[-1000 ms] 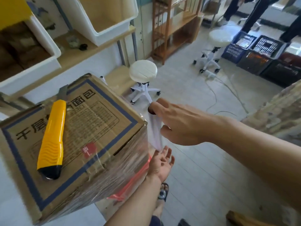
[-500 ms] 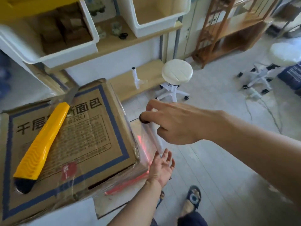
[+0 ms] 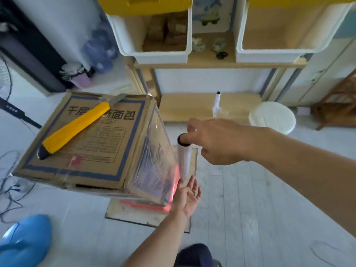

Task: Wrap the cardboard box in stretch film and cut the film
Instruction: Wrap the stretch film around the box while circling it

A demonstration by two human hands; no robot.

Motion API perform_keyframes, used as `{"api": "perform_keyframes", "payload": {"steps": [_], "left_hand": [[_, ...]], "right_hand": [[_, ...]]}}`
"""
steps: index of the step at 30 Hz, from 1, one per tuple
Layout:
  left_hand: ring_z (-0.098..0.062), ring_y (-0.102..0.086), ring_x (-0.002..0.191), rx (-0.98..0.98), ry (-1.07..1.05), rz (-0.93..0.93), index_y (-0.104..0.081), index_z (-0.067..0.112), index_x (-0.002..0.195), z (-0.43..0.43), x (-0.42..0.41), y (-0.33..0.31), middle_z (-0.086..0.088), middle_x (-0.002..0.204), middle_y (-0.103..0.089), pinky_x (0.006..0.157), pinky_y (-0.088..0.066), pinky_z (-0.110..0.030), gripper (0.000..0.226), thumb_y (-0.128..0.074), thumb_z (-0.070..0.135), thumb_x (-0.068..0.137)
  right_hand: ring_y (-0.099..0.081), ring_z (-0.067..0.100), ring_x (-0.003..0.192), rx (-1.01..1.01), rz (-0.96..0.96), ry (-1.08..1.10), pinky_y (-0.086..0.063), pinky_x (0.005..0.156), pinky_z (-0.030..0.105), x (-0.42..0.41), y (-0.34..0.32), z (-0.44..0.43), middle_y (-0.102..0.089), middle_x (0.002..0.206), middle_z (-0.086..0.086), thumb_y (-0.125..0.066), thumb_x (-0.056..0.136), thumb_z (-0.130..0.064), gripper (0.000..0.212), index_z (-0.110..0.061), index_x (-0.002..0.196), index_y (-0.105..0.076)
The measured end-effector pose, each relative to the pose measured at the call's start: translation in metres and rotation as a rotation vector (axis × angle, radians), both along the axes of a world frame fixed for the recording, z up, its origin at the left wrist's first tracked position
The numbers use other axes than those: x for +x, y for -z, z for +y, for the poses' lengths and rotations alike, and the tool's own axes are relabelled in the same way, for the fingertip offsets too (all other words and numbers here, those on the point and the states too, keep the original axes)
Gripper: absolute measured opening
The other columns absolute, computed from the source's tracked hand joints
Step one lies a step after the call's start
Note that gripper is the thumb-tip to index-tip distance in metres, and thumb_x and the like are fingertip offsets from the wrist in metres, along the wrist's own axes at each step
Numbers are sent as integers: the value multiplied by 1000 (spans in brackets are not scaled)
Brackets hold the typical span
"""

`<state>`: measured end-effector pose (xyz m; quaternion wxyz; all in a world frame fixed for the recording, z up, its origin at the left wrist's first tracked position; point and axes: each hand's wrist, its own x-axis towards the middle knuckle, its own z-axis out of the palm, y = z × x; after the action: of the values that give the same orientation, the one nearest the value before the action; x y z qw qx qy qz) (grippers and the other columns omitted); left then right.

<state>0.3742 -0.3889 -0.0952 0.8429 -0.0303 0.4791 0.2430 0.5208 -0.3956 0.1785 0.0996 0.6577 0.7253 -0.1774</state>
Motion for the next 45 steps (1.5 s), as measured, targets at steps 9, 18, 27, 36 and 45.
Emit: {"api": "perform_keyframes", "payload": {"steps": [9, 18, 27, 36, 45], "left_hand": [[-21, -62, 105, 1, -274, -41, -42, 21, 148, 22, 55, 8, -9, 120, -65, 80, -49, -36, 81, -37, -18, 77], [-19, -62, 104, -3, -484, -71, -35, 20, 151, 53, 108, 18, -6, 123, -64, 73, -55, -32, 64, -32, -8, 94], [-22, -66, 86, 28, -810, -122, -58, 16, 105, 80, 147, 24, -9, 101, -67, 72, -51, -35, 42, -52, -10, 74], [-22, -60, 81, 85, -1000, -45, -49, 24, 79, 120, 176, 26, -5, 96, -63, 66, -51, -30, 50, -25, -17, 91], [-22, -57, 95, 166, -1231, -70, -49, 22, 89, 172, 174, 36, -7, 109, -58, 66, -52, -33, 47, -21, -16, 92]], "right_hand": [[-51, 25, 89, 14, 1, -284, -51, 70, 40, 54, 3, 58, -39, 123, -1, -43, 84, -3, 61, -39, 133, -36], [-51, 15, 99, -38, 382, -424, -47, 89, 41, 99, 26, 122, -45, 110, -9, -30, 91, -66, 36, -46, 117, -44], [-54, 22, 72, 193, 324, -743, -38, 56, 30, 107, 50, 175, -47, 123, -1, -42, 96, -20, 43, -39, 132, -32], [-58, 22, 99, -59, 441, -831, -50, 78, 35, 115, 55, 219, -38, 127, -6, -49, 90, -14, 55, -39, 135, -29], [-55, 24, 105, -113, 369, -1030, -50, 89, 42, 98, 51, 286, -33, 134, -5, -46, 90, -17, 53, -42, 134, -30]]}}
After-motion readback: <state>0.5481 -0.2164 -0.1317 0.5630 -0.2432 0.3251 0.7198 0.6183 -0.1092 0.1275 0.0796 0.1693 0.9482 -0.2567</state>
